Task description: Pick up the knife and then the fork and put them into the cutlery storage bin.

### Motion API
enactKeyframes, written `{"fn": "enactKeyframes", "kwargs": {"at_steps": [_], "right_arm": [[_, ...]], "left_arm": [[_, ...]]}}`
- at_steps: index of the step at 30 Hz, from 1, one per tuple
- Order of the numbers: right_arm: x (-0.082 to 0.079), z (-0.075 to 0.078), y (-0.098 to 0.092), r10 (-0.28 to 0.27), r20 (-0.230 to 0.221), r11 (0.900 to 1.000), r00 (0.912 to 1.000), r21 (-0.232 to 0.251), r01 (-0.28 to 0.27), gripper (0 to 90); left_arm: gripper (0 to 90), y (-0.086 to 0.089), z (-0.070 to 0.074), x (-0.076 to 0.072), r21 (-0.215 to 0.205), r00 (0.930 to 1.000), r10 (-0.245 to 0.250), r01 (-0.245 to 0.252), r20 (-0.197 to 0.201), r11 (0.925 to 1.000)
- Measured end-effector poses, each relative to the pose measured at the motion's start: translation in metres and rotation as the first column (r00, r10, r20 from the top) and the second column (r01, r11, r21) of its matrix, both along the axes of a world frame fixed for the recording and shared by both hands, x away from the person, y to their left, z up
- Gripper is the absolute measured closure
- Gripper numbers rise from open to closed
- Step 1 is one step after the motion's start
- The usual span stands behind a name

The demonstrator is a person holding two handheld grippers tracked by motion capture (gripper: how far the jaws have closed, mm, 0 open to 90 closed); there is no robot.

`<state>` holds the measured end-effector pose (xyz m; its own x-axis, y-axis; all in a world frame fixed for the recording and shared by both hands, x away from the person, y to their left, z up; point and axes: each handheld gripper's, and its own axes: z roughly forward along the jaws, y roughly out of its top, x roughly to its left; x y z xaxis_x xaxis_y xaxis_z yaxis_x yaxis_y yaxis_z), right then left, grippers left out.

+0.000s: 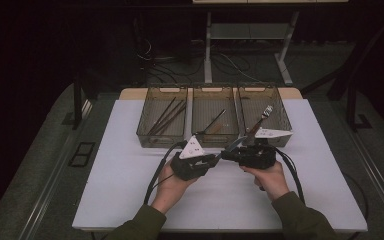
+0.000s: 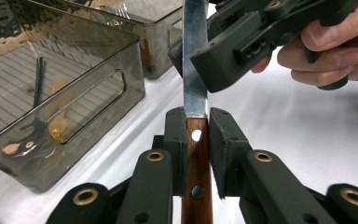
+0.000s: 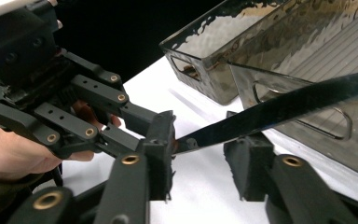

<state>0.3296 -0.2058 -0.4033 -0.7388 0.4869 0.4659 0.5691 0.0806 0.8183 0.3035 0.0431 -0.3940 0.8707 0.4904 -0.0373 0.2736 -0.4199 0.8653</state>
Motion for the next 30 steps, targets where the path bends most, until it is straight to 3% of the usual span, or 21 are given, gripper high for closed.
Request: {"fn": "enactKeyframes", "kwargs": {"at_steps": [6, 12, 19, 25, 30], "right_arm": [[0.001, 0.003, 0.000, -0.003, 0.017, 1.000, 0.9999, 0.020, 0.003, 77.0], [0.001, 0.007, 0.000, 0.035, 0.009, 0.997, 0.9994, 0.062, -0.035, 86.5], [-0.002, 0.012, 0.003, 0.050, 0.042, 0.998, 0.9979, 0.042, -0.052, 89.5], [-0.001, 0.021, -0.010, 0.006, 0.089, 1.000, 0.9960, -0.004, -0.005, 89.4], [0.001, 0.035, -0.028, -0.042, 0.128, 0.996, 0.9909, -0.072, 0.051, 89.5]], "left_arm": [[77.3, -0.001, 0.000, 0.000, 0.002, 1.0000, -0.002, 0.002, 0.006, 1.0000], [77.2, -0.005, -0.002, 0.001, 0.008, 1.0000, -0.002, 0.002, 0.004, 1.0000], [75.2, 0.000, -0.004, 0.001, -0.034, 0.9997, -0.018, 0.018, -0.018, 0.9993], [63.6, 0.018, -0.004, 0.000, -0.023, 1.0000, 0.004, -0.003, 0.004, 0.9997], [53.9, 0.042, -0.005, -0.002, -0.015, 0.9999, 0.011, -0.011, 0.003, 0.9998]]}}
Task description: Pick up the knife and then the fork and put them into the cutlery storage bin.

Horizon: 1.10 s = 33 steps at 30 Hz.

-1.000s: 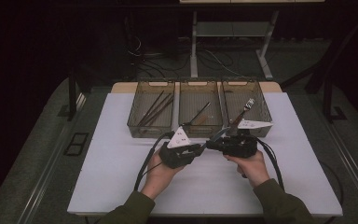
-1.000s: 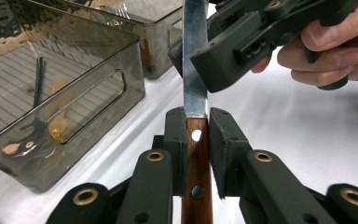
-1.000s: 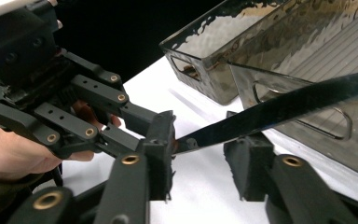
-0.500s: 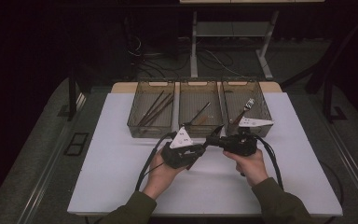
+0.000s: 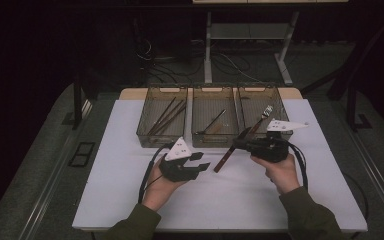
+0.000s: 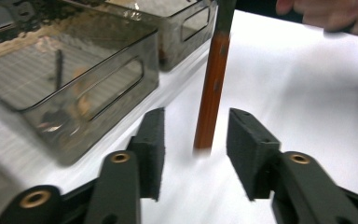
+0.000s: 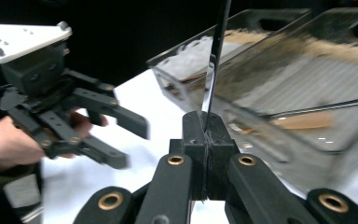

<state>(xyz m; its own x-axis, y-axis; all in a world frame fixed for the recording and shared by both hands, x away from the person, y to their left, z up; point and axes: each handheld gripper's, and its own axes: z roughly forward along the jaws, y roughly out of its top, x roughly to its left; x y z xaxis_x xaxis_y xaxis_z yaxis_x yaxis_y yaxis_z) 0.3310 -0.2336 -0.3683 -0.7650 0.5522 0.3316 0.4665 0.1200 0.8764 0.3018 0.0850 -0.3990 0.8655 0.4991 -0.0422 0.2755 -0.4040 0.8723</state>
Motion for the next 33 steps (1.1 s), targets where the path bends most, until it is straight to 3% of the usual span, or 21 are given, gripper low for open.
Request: {"fn": "enactKeyframes", "kwargs": {"at_steps": [2, 7, 12, 15, 18, 22, 24, 29, 33], "right_arm": [[0.002, 0.008, -0.010, -0.019, 0.020, 0.999, 0.9996, -0.028, 0.019, 89.5], [0.008, 0.023, -0.032, -0.072, 0.031, 0.997, 0.9969, -0.025, 0.073, 89.5], [0.015, 0.039, -0.052, -0.118, 0.045, 0.991, 0.9920, -0.052, 0.120, 89.5], [0.021, 0.052, -0.064, -0.145, 0.062, 0.986, 0.9875, -0.072, 0.149, 89.5], [0.029, 0.066, -0.075, -0.174, 0.079, 0.979, 0.9816, -0.094, 0.181, 89.5], [0.039, 0.081, -0.087, -0.210, 0.094, 0.968, 0.9732, -0.117, 0.220, 89.5], [0.046, 0.084, -0.091, -0.228, 0.101, 0.959, 0.9684, -0.146, 0.241, 89.5], [0.064, 0.082, -0.101, -0.269, 0.093, 0.935, 0.9587, -0.215, 0.283, 89.5], [0.076, 0.075, -0.114, -0.312, 0.086, 0.905, 0.9461, -0.277, 0.324, 89.5]], "left_arm": [[49.7, 0.011, -0.002, 0.000, -0.004, 1.0000, 0.006, -0.006, 0.000, 1.0000], [44.5, 0.033, -0.004, -0.001, -0.032, 0.9998, 0.016, -0.016, -0.009, 0.9993], [34.7, 0.052, -0.011, -0.004, -0.040, 0.9997, 0.008, -0.008, -0.024, 0.9991], [29.3, 0.061, -0.016, -0.007, -0.046, 0.9990, 0.013, -0.015, -0.042, 0.9988], [23.1, 0.068, -0.019, -0.009, -0.025, 0.9987, 0.024, -0.026, -0.044, 0.9994], [14.0, 0.080, -0.022, -0.012, -0.044, 0.9982, 0.045, -0.047, -0.039, 0.9979], [11.6, 0.085, -0.023, -0.013, -0.054, 0.9977, 0.057, -0.059, -0.037, 0.9968], [1.8, 0.093, -0.027, -0.016, -0.034, 0.9966, 0.062, -0.064, -0.054, 0.9974], [0.0, 0.095, -0.029, -0.019, -0.024, 0.9965, 0.060, -0.062, -0.059, 0.9978]]}}
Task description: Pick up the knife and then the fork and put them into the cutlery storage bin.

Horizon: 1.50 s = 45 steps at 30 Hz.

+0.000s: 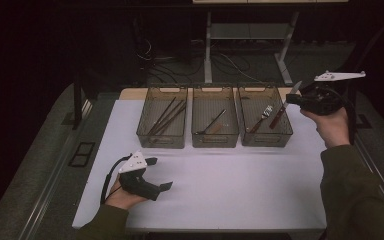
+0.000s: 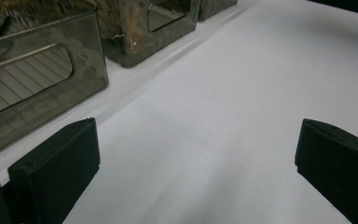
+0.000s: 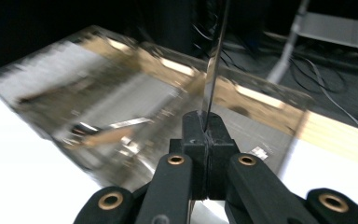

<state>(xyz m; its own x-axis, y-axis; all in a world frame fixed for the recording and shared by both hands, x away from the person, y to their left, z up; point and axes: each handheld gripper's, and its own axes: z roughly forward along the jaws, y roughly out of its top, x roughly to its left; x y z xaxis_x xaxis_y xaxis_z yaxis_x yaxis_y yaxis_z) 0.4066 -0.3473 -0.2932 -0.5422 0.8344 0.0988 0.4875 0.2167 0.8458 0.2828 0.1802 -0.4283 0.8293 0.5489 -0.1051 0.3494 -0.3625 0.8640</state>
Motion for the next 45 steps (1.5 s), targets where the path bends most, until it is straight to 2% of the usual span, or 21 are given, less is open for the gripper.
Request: {"fn": "enactKeyframes", "kwargs": {"at_steps": [3, 6, 9, 11, 15, 20, 25, 28, 32, 37, 40, 45], "right_arm": [[0.006, -0.008, -0.007, -0.030, -0.042, 0.999, 0.9987, -0.036, 0.028, 89.5], [0.010, -0.016, -0.012, -0.037, -0.077, 0.998, 0.9963, -0.057, 0.033, 89.5], [0.013, -0.020, -0.010, -0.041, -0.113, 0.993, 0.9927, -0.113, 0.028, 89.5], [0.015, -0.024, -0.007, -0.042, -0.131, 0.987, 0.9905, -0.161, 0.020, 89.5], [0.023, -0.033, -0.001, -0.044, -0.159, 0.982, 0.9862, -0.191, 0.013, 89.5], [0.034, -0.040, 0.008, -0.042, -0.148, 0.985, 0.9881, -0.171, 0.016, 89.3], [0.047, -0.050, 0.018, -0.059, -0.113, 0.988, 0.9919, -0.151, 0.042, 89.0], [0.055, -0.057, 0.026, -0.077, -0.107, 0.988, 0.9913, -0.144, 0.061, 88.8], [0.066, -0.067, 0.037, -0.074, -0.129, 0.985, 0.9889, -0.163, 0.052, 88.6], [0.076, -0.084, 0.045, -0.076, -0.166, 0.986, 0.9831, -0.157, 0.049, 87.8], [0.079, -0.090, 0.048, -0.075, -0.183, 0.987, 0.9803, -0.151, 0.048, 81.0], [0.078, -0.090, 0.049, -0.077, -0.183, 0.990, 0.9801, -0.130, 0.054, 72.4]], "left_arm": [[0.0, 0.001, -0.001, 0.001, 0.000, 1.0000, -0.001, 0.001, -0.008, 1.0000], [0.0, 0.000, -0.001, 0.001, 0.000, 1.0000, -0.002, 0.002, -0.009, 1.0000], [0.0, -0.002, -0.001, 0.001, 0.001, 0.9999, -0.014, 0.014, -0.010, 0.9999], [0.0, -0.003, -0.001, 0.001, 0.005, 0.9998, -0.018, 0.018, -0.009, 0.9998], [0.0, -0.004, -0.002, 0.001, 0.003, 0.9997, -0.024, 0.024, -0.008, 0.9997], [0.0, -0.004, -0.002, 0.001, 0.008, 0.9996, -0.028, 0.028, -0.009, 0.9996], [0.0, -0.006, -0.002, 0.000, 0.016, 0.9994, -0.034, 0.035, -0.005, 0.9993], [0.0, -0.007, -0.002, 0.000, 0.019, 0.9992, -0.041, 0.041, -0.003, 0.9990], [0.0, -0.008, -0.002, -0.001, 0.030, 0.9989, -0.047, 0.047, 0.001, 0.9984], [0.0, -0.009, -0.002, -0.001, 0.026, 0.9987, -0.052, 0.052, 0.000, 0.9983], [0.0, -0.009, -0.002, -0.001, 0.025, 0.9986, -0.053, 0.053, 0.002, 0.9983], [0.0, -0.009, -0.002, -0.001, 0.025, 0.9986, -0.052, 0.052, 0.002, 0.9984]]}}
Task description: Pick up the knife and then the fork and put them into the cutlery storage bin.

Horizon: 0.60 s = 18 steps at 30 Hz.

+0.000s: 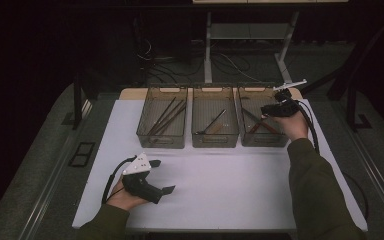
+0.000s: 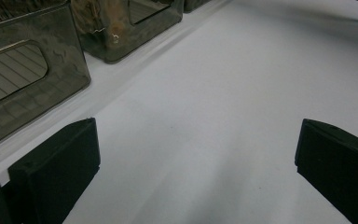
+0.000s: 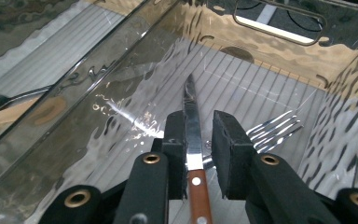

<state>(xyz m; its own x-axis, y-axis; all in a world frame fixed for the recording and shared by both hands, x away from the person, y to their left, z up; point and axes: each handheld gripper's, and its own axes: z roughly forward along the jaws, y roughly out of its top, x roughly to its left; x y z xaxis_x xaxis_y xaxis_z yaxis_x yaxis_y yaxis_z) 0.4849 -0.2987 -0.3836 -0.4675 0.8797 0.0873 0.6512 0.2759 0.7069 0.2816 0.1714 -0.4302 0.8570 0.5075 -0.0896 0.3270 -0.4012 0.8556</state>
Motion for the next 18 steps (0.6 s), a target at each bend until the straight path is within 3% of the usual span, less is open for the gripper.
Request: {"fn": "enactKeyframes", "kwargs": {"at_steps": [6, 9, 18], "right_arm": [[-0.004, 0.005, -0.002, 0.010, 0.012, 0.997, 0.9999, 0.073, -0.011, 52.4], [-0.009, 0.009, -0.002, 0.006, 0.035, 0.997, 0.9994, 0.077, -0.009, 41.1], [-0.032, 0.017, -0.001, 0.065, 0.081, 0.991, 0.9946, 0.115, -0.074, 27.2]], "left_arm": [[0.0, 0.000, -0.001, 0.001, 0.004, 1.0000, 0.002, -0.002, 0.002, 1.0000], [0.0, 0.000, -0.001, 0.001, 0.007, 1.0000, 0.003, -0.003, -0.002, 1.0000], [0.0, 0.001, -0.002, 0.001, 0.013, 0.9999, 0.004, -0.004, -0.014, 0.9999]]}}
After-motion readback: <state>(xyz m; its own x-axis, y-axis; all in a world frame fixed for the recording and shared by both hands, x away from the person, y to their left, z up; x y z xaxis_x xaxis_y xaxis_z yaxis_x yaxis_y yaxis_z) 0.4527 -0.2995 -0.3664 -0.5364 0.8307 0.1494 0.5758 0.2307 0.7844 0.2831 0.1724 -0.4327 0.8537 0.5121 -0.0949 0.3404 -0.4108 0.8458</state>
